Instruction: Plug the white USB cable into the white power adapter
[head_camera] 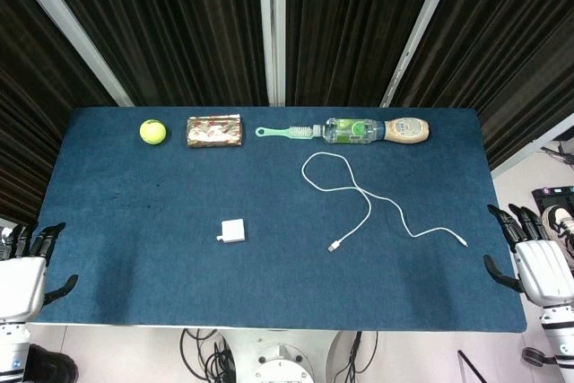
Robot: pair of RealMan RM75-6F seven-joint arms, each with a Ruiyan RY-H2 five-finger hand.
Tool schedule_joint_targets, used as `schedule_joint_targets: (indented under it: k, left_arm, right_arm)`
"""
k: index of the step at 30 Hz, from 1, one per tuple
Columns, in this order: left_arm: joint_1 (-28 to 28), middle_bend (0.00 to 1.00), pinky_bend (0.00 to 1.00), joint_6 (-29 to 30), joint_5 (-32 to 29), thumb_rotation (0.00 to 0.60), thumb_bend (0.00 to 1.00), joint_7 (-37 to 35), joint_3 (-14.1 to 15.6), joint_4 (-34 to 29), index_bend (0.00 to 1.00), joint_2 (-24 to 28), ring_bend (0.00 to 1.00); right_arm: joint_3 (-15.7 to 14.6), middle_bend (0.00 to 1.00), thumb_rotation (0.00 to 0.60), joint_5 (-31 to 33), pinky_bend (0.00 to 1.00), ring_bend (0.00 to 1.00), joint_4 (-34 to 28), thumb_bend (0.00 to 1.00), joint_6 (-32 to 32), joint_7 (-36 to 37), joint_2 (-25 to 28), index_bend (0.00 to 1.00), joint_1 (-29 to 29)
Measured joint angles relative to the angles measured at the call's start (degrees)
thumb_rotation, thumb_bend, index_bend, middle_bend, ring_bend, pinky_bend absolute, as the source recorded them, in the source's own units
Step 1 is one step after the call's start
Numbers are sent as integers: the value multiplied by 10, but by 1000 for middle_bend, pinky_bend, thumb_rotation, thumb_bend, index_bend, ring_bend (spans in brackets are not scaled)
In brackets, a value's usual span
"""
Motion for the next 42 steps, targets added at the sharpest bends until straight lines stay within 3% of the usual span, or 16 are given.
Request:
schedule_joint_targets:
  k: [14, 23, 28, 34, 42]
  left_arm:
    - [7, 163, 0, -10, 12, 600, 163, -18, -7, 6, 121, 0, 44]
    - [8, 163, 0, -19, 16, 600, 159, -33, -12, 14, 121, -2, 44]
    - [8, 163, 0, -27, 12, 600, 158, -39, -15, 18, 121, -3, 44]
    - [7, 163, 0, -36, 8, 600, 158, -46, -19, 23, 121, -4, 44]
    - [8, 163, 0, -43, 0, 600, 157, -51, -24, 28, 121, -8, 44]
  right_arm:
    - [4, 185, 600, -30, 0, 0, 9, 327, -25, 4, -25, 70, 27]
    - [15, 214, 600, -43, 0, 17, -3, 329, -184, -52, -69, 174, 129]
    - [31, 193, 600, -20, 0, 13, 8, 355, -283, -102, -136, 358, 204]
    - [45, 178, 600, 5, 0, 0, 43, 365, -337, -154, -210, 391, 257]
    - [44, 176, 600, 39, 0, 0, 85, 379, -363, -199, -257, 392, 280]
